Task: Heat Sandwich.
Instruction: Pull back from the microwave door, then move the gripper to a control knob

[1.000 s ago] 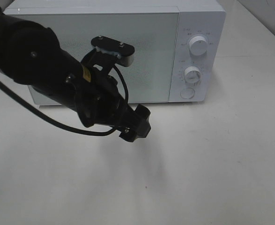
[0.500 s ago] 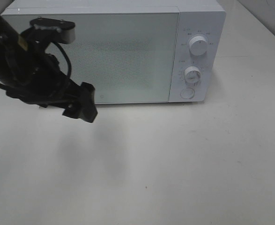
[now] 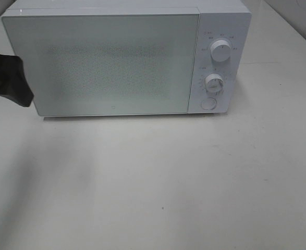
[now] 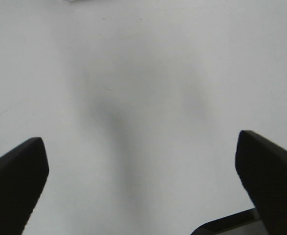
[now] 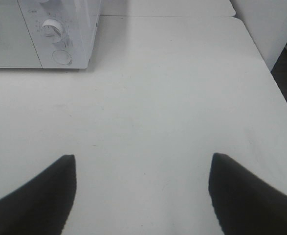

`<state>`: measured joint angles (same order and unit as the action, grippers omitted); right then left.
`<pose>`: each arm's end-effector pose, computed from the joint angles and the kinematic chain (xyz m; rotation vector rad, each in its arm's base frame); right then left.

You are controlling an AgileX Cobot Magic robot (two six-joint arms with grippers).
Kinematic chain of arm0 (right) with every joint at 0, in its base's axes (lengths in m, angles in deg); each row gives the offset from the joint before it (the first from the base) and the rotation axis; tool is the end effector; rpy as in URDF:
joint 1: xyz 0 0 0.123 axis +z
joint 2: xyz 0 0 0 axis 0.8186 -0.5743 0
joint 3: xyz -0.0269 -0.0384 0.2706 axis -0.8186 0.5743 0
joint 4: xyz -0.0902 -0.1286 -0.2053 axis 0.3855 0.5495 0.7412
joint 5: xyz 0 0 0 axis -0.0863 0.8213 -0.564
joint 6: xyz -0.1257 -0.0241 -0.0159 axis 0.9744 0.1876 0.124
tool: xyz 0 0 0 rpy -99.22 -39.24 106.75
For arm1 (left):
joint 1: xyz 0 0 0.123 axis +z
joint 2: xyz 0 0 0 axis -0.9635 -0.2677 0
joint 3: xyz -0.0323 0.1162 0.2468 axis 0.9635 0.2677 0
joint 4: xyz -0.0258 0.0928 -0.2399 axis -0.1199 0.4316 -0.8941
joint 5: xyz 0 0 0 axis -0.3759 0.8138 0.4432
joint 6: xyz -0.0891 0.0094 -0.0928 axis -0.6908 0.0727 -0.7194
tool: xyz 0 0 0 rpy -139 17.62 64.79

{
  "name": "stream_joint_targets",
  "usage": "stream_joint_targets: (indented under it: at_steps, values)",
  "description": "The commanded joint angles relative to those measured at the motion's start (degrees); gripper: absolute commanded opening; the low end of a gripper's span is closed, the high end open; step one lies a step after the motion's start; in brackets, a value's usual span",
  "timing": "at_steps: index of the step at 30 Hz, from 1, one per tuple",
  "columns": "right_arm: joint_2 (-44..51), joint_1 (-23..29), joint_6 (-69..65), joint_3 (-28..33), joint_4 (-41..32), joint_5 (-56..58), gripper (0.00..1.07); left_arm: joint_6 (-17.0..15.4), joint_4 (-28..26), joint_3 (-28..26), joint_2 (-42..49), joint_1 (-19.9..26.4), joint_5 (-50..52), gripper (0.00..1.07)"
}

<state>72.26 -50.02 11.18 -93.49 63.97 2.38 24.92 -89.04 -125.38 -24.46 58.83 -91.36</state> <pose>0.0490 -0.0088 0.2692 -0.0047 1.9845 -0.0334 0.2838 -0.0927 0.2311 0.2997 2.7212 -0.2339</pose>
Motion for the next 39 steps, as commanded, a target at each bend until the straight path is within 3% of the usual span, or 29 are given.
stream_joint_targets:
  at_steps: [1,6,9,19,32,39]
  values:
    - [1.66,-0.29,0.46,0.06,0.17,-0.46,0.73,-0.40,0.34,0.11,2.23,3.55,-3.15,1.00]
    - [1.66,-0.29,0.46,0.06,0.17,-0.46,0.73,-0.40,1.78,0.57,5.61,8.25,-7.85,1.00]
    - [1.66,-0.29,0.46,0.06,0.17,-0.46,0.73,-0.40,3.21,3.90,8.94,10.08,-8.65,1.00]
    - [1.66,-0.29,0.52,0.06,0.17,-0.46,0.73,-0.40,5.16,13.75,18.74,10.71,-8.71,1.00]
    - [1.66,-0.29,0.52,0.06,0.17,-0.46,0.73,0.23,5.10,27.73,37.87,10.71,-11.63,1.00]
    - [1.66,-0.29,0.40,0.06,0.17,-0.46,0.73,0.11,4.87,29.91,48.47,10.71,-10.94,1.00]
